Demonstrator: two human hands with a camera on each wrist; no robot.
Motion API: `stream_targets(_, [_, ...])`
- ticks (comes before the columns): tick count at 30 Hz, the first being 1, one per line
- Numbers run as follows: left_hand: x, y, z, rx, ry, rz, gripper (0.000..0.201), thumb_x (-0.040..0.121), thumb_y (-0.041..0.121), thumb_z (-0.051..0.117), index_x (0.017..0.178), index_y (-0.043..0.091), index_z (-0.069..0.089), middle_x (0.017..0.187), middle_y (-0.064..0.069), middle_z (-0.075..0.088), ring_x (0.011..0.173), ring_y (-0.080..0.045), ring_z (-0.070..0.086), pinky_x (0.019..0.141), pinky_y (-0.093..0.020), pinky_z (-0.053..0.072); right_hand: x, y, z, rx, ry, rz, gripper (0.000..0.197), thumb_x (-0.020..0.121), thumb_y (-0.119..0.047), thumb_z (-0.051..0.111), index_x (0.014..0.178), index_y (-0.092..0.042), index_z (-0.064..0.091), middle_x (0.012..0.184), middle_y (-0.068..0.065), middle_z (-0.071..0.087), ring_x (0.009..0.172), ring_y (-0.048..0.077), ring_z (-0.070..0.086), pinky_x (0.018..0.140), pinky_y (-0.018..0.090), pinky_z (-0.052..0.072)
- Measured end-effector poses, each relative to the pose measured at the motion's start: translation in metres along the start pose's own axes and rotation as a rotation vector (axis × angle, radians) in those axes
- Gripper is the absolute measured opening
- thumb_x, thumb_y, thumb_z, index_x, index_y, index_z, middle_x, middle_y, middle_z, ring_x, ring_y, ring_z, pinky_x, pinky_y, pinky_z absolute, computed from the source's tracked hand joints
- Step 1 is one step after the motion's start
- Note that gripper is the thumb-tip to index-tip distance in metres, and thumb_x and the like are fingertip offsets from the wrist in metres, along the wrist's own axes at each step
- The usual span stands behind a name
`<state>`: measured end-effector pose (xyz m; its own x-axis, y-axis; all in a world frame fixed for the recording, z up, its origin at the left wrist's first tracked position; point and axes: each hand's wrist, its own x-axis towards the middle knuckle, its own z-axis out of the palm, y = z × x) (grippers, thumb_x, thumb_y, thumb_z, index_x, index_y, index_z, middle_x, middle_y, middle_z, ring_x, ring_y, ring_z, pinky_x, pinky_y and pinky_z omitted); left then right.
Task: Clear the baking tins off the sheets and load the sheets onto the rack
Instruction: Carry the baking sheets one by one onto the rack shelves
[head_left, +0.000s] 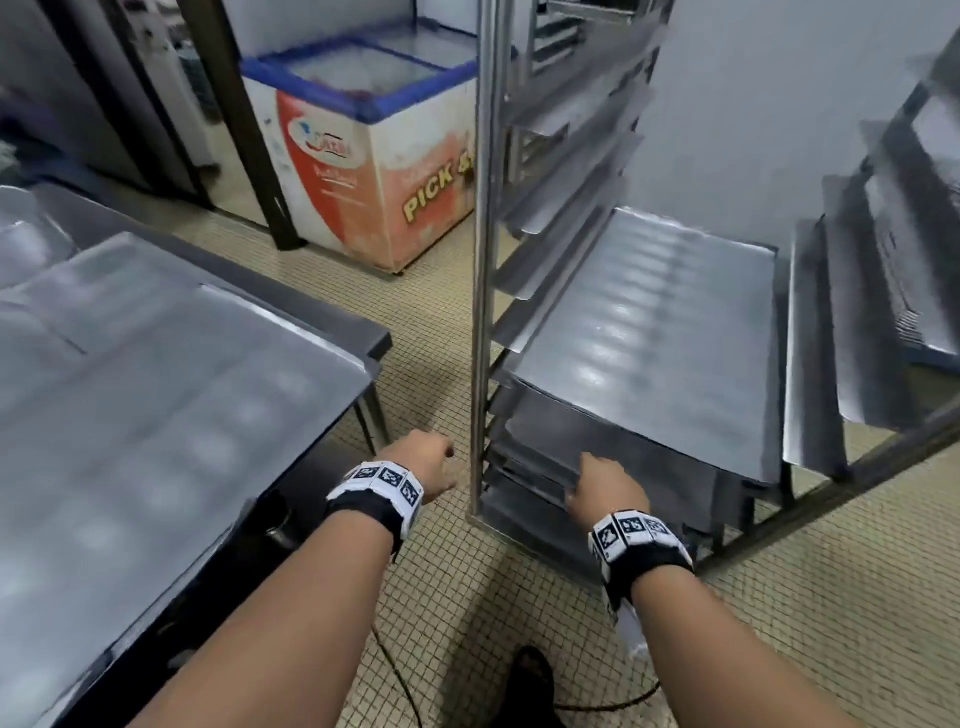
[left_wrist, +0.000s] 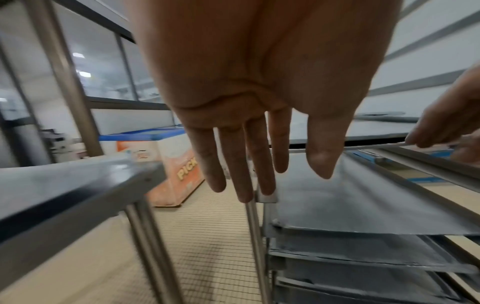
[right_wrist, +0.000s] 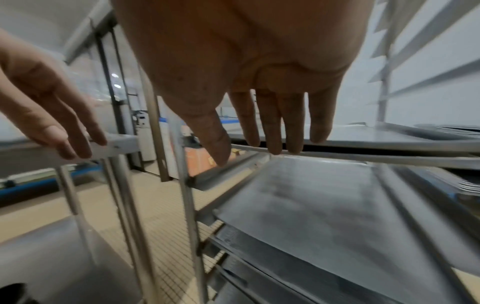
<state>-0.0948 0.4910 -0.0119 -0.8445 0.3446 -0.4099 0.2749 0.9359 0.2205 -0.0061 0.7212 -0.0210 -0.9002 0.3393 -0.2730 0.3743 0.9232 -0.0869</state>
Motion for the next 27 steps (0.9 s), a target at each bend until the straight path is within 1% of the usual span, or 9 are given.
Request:
stream_targets(2, [-0.034, -0.038, -0.006, -0.017, 0.043, -0.075, 0.041, 0.086, 0.040, 0.064, 0.124, 0.023, 0.062, 0.119, -0.003, 0.069, 0.106, -0.024, 0.065, 0.092, -0.041, 0.055, -0.013, -0.046, -0.003, 0.009, 0.025, -0.110, 0.029, 0.088, -0.027, 0.054, 0.115, -0.021, 0.058, 0.109, 0.007, 0.067, 0.099, 0.029, 0.066, 0.081, 0.036, 0.054])
stream_targets(5, [-0.090, -0.099, -0.008, -0.052, 0.130, -0.240, 0.040, 0.083, 0.039, 0.060, 0.118, 0.019, 0.065, 0.116, -0.006, 0.069, 0.105, -0.029, 0.065, 0.088, -0.041, 0.056, -0.036, -0.120, -0.006, 0.023, 0.048, -0.288, 0.025, 0.087, -0.029, 0.052, 0.110, -0.022, 0.058, 0.105, 0.007, 0.068, 0.094, 0.030, 0.067, 0.079, 0.037, 0.056])
stream_targets(9, [-0.163, -0.177, 0.007, -0.179, 0.248, -0.479, 0.045, 0.088, 0.036, 0.061, 0.131, 0.023, 0.057, 0.132, -0.006, 0.060, 0.122, -0.028, 0.057, 0.098, -0.038, 0.050, -0.068, -0.207, 0.003, 0.000, 0.018, -0.490, 0.029, 0.088, -0.035, 0.057, 0.112, -0.019, 0.059, 0.108, 0.008, 0.068, 0.101, 0.030, 0.066, 0.082, 0.037, 0.055])
stream_targets(14, [-0.238, -0.251, 0.046, -0.280, 0.288, -0.746, 0.058, 0.093, 0.040, 0.054, 0.147, 0.024, 0.039, 0.150, -0.003, 0.043, 0.140, -0.027, 0.037, 0.110, -0.043, 0.039, -0.099, -0.292, 0.032, -0.008, -0.029, -0.737, 0.036, 0.089, -0.037, 0.055, 0.122, -0.022, 0.058, 0.119, 0.006, 0.065, 0.109, 0.028, 0.063, 0.090, 0.038, 0.053])
stream_targets(16, [-0.260, -0.266, 0.063, -0.305, 0.263, -0.853, 0.060, 0.095, 0.041, 0.050, 0.150, 0.028, 0.032, 0.157, -0.004, 0.029, 0.146, -0.029, 0.024, 0.113, -0.047, 0.034, -0.103, -0.319, 0.045, -0.022, -0.033, -0.836, 0.039, 0.090, -0.040, 0.054, 0.123, -0.021, 0.059, 0.125, 0.002, 0.061, 0.118, 0.026, 0.057, 0.097, 0.039, 0.049])
stream_targets(18, [-0.275, -0.273, 0.079, -0.330, 0.225, -0.933, 0.065, 0.092, 0.046, 0.054, 0.150, 0.034, 0.027, 0.159, -0.003, 0.019, 0.146, -0.032, 0.016, 0.113, -0.052, 0.029, -0.101, -0.340, 0.057, -0.059, 0.011, -0.921, 0.042, 0.087, -0.043, 0.048, 0.122, -0.022, 0.060, 0.127, -0.001, 0.058, 0.123, 0.025, 0.051, 0.103, 0.041, 0.043])
stream_targets(21, [-0.285, -0.276, 0.095, -0.368, 0.196, -0.969, 0.072, 0.090, 0.052, 0.056, 0.150, 0.039, 0.020, 0.160, -0.004, 0.009, 0.146, -0.037, 0.011, 0.112, -0.059, 0.026, -0.093, -0.366, 0.070, -0.071, -0.003, -0.952, 0.048, 0.091, -0.041, 0.048, 0.136, -0.023, 0.054, 0.142, 0.002, 0.048, 0.134, 0.025, 0.039, 0.114, 0.038, 0.031])
stream_targets(24, [-0.280, -0.276, 0.099, -0.347, 0.209, -0.988, 0.066, 0.094, 0.051, 0.046, 0.151, 0.039, 0.015, 0.163, -0.004, 0.002, 0.147, -0.040, 0.007, 0.114, -0.061, 0.021, -0.075, -0.384, 0.075, -0.109, -0.025, -0.979, 0.050, 0.093, -0.040, 0.047, 0.140, -0.021, 0.050, 0.147, 0.005, 0.043, 0.137, 0.025, 0.037, 0.114, 0.034, 0.030])
stream_targets(27, [-0.268, -0.277, 0.096, -0.363, 0.219, -1.027, 0.063, 0.096, 0.049, 0.041, 0.152, 0.040, 0.013, 0.164, -0.003, -0.002, 0.148, -0.042, 0.002, 0.116, -0.062, 0.017, -0.060, -0.399, 0.076, -0.132, -0.036, -0.973, 0.047, 0.092, -0.039, 0.048, 0.135, -0.021, 0.053, 0.145, 0.005, 0.045, 0.135, 0.025, 0.038, 0.111, 0.035, 0.034])
